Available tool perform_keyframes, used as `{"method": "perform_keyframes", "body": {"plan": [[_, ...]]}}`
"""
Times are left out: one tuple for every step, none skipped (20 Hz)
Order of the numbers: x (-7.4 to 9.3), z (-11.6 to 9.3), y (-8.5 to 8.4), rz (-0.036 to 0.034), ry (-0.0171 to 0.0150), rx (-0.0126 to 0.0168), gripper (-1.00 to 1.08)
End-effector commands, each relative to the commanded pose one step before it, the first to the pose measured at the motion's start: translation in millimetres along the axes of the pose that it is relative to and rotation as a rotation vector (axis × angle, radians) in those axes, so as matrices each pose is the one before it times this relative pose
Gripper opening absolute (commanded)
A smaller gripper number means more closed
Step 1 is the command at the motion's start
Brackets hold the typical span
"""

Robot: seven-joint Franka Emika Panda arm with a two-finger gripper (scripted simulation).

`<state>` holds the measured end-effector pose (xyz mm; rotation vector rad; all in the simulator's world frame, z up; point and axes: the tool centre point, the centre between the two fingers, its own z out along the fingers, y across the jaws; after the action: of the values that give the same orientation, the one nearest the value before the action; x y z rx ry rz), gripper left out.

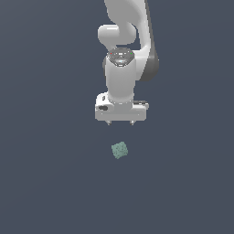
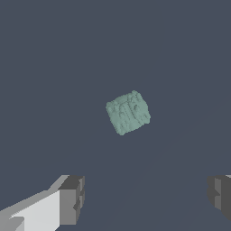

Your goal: Pick up the object and move it to a goal position.

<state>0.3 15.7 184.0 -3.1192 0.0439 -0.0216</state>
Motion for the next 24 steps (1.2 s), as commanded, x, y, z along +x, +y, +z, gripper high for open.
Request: {"method": "perform_keyframes", "body": {"plan": [[0.0, 0.0, 0.01, 0.0, 0.0, 0.0, 1.0], [-0.01, -0.01, -0.26, 0.00045, 0.00008, 0.00052, 1.0], [-0.03, -0.01, -0.79, 0.00129, 0.0002, 0.00146, 1.0], [-0.06, -0.03, -1.23, 0.00225, 0.00034, 0.0025, 1.0], [-0.11, -0.05, -1.78, 0.00314, 0.00045, 0.00337, 1.0], [-0.19, -0.11, -2.23, 0.00425, 0.00056, 0.00434, 1.0], [-0.3, -0.21, -2.62, 0.00553, 0.00065, 0.00526, 1.0], [-0.38, -0.29, -2.44, 0.00559, 0.00058, 0.00482, 1.0], [-0.4, -0.34, -1.88, 0.00498, 0.00045, 0.00381, 1.0], [-0.39, -0.37, -1.35, 0.00422, 0.00033, 0.0028, 1.0], [-0.35, -0.35, -0.84, 0.00326, 0.00021, 0.00178, 1.0], [-0.24, -0.28, -0.34, 0.00203, 0.00011, 0.0008, 1.0], [-0.11, -0.12, -0.2, 0.0, 0.0, 0.0, 1.0], [0.16, 0.12, 0.59, -0.00066, -0.00007, -0.00072, 1.0], [0.33, 0.4, 0.36, -0.00269, -0.00014, -0.00092, 1.0], [0.56, 0.7, 0.35, -0.00409, -0.00018, -0.00092, 1.0], [0.78, 1.02, 0.25, -0.00561, -0.00022, -0.00094, 1.0], [1.0, 1.33, 0.23, -0.00707, -0.00027, -0.001, 1.0], [1.21, 1.63, 0.24, -0.00855, -0.00033, -0.00112, 1.0], [1.4, 1.9, 0.33, -0.00996, -0.0004, -0.00132, 1.0], [1.58, 2.18, 0.44, -0.01149, -0.00049, -0.00161, 1.0], [1.76, 2.47, 0.58, -0.01301, -0.00058, -0.00188, 1.0], [1.94, 2.78, 0.68, -0.01452, -0.00068, -0.00207, 1.0], [2.11, 3.1, 0.73, -0.01603, -0.00077, -0.00218, 1.0]]}}
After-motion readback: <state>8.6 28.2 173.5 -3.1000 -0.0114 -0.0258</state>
